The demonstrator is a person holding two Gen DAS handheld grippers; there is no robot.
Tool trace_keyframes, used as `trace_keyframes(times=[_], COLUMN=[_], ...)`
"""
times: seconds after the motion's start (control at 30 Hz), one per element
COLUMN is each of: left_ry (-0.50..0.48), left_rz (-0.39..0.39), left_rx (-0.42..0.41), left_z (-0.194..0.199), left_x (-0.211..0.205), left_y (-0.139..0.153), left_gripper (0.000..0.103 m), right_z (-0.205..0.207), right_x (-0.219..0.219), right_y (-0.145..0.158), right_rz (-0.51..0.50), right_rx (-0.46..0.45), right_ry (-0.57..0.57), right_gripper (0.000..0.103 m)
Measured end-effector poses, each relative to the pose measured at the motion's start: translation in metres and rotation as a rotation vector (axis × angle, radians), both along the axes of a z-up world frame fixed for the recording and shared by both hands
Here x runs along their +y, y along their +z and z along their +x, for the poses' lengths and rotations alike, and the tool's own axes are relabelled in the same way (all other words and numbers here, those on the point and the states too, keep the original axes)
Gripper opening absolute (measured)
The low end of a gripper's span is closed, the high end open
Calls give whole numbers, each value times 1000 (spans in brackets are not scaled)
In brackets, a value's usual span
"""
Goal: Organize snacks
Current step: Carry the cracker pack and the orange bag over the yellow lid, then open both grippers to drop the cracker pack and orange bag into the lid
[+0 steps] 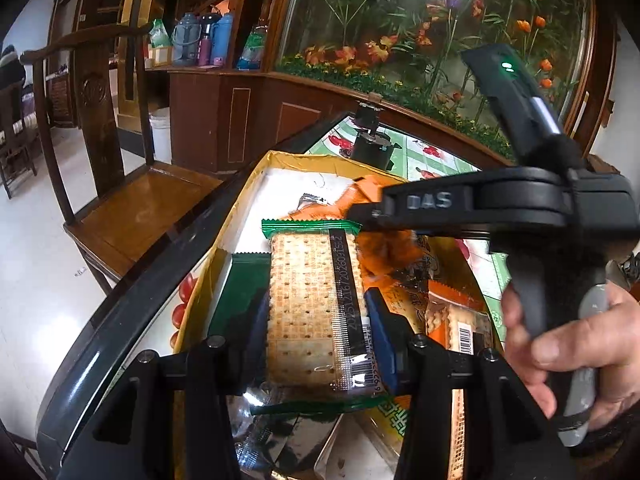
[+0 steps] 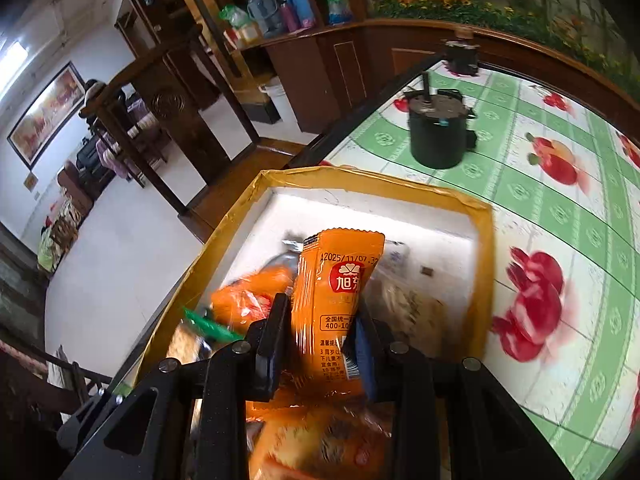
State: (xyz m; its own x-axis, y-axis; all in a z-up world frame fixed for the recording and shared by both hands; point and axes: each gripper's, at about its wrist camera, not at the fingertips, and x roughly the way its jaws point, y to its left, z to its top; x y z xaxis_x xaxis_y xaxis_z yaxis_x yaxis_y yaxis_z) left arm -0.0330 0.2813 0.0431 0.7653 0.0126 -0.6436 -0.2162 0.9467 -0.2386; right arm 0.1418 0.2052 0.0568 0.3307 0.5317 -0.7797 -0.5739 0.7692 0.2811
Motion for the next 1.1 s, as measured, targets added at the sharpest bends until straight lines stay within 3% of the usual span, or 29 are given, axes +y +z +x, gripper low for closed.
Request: trace_keyframes(times=[0.17, 0.2, 0.27, 0.37, 0.43, 0.47, 0.63, 0.77, 0.87, 1.1], left_ry=[0, -4, -10, -8, -4, 3, 33, 56, 66, 128], left_rz=[-24, -26, -54, -90, -107, -115, -173, -172, -154, -133], left_rx=[2, 6, 7, -15, -38, -50, -95, -176, -232, -305], left_z=[1, 1, 2, 0, -3, -4, -11, -24, -33, -48], left_x=[2, 1, 3, 7, 9, 10, 20, 22, 20, 22], left_y=[-1, -2, -4, -4, -3, -3, -3, 4, 10, 18], left_gripper=[47, 47, 49, 51, 69, 70, 70, 71, 82, 84], right_z=[-3, -4, -8, -20, -28, -31, -60, -99, -123, -135], right_x=[8, 6, -1, -16, -25, -28, -57, -100, -134, -172], right_y=[-1, 0, 6, 20, 30, 33, 47, 43, 30, 16], right_rz=[-40, -33, 4, 57, 88, 98, 180, 225, 273, 362], right_rx=[-63, -66, -80, -124, -148, -154, -183, -268, -308, -269], right_ry=[-14, -17, -27, -50, -58, -59, -84, -106, -138, -162], right_gripper=[39, 41, 54, 56, 61, 68, 68, 69, 75, 76])
